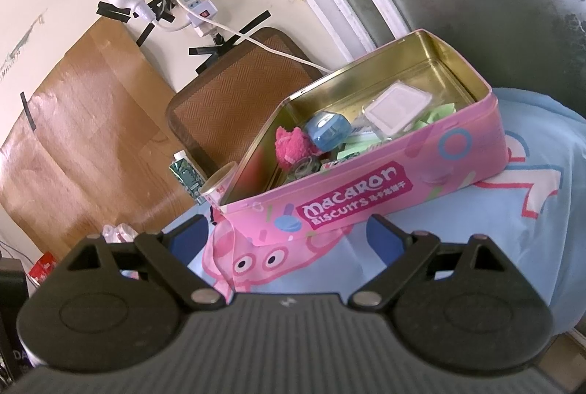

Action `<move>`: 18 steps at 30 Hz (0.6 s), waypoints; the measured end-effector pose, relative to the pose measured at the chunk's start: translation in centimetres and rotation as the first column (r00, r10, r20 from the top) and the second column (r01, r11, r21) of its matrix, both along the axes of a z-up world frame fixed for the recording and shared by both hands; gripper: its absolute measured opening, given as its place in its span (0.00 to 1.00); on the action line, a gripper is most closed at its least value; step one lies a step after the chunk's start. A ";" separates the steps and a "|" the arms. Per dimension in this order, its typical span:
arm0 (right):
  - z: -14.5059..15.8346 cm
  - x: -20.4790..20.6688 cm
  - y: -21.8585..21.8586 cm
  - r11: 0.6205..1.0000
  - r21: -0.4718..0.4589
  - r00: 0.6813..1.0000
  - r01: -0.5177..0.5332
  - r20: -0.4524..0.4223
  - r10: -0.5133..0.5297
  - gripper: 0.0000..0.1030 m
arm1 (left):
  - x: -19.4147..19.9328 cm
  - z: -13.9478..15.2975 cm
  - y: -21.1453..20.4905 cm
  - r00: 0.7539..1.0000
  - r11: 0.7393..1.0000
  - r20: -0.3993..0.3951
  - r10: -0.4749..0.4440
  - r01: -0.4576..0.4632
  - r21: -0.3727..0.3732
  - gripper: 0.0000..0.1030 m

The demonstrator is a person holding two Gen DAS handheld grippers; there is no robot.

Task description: Organize soft objects

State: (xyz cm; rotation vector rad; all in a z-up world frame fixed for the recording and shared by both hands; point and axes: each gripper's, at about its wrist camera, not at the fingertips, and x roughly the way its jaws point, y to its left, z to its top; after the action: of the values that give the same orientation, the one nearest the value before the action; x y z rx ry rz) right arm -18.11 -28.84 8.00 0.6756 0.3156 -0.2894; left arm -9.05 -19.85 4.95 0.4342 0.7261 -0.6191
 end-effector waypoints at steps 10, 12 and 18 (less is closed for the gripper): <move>-0.1 0.0 0.1 1.000 -0.001 1.000 -0.003 -0.002 0.003 0.92 | 0.0 -0.1 0.1 1.000 1.000 -0.006 0.006 -0.006 -0.001 1.00; -0.1 0.1 0.1 1.000 -0.002 1.000 -0.004 -0.003 0.004 0.92 | 0.0 -0.2 0.1 1.000 1.000 -0.007 0.006 -0.006 0.004 1.00; -0.2 0.1 0.2 1.000 -0.002 1.000 -0.006 -0.007 0.006 0.92 | 0.0 -0.1 0.1 1.000 1.000 -0.005 0.009 -0.009 0.005 1.00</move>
State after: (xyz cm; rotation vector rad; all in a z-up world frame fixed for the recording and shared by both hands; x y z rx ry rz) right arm -18.05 -28.68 7.80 0.6716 0.3242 -0.2861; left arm -9.08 -19.75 4.81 0.4338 0.7344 -0.6106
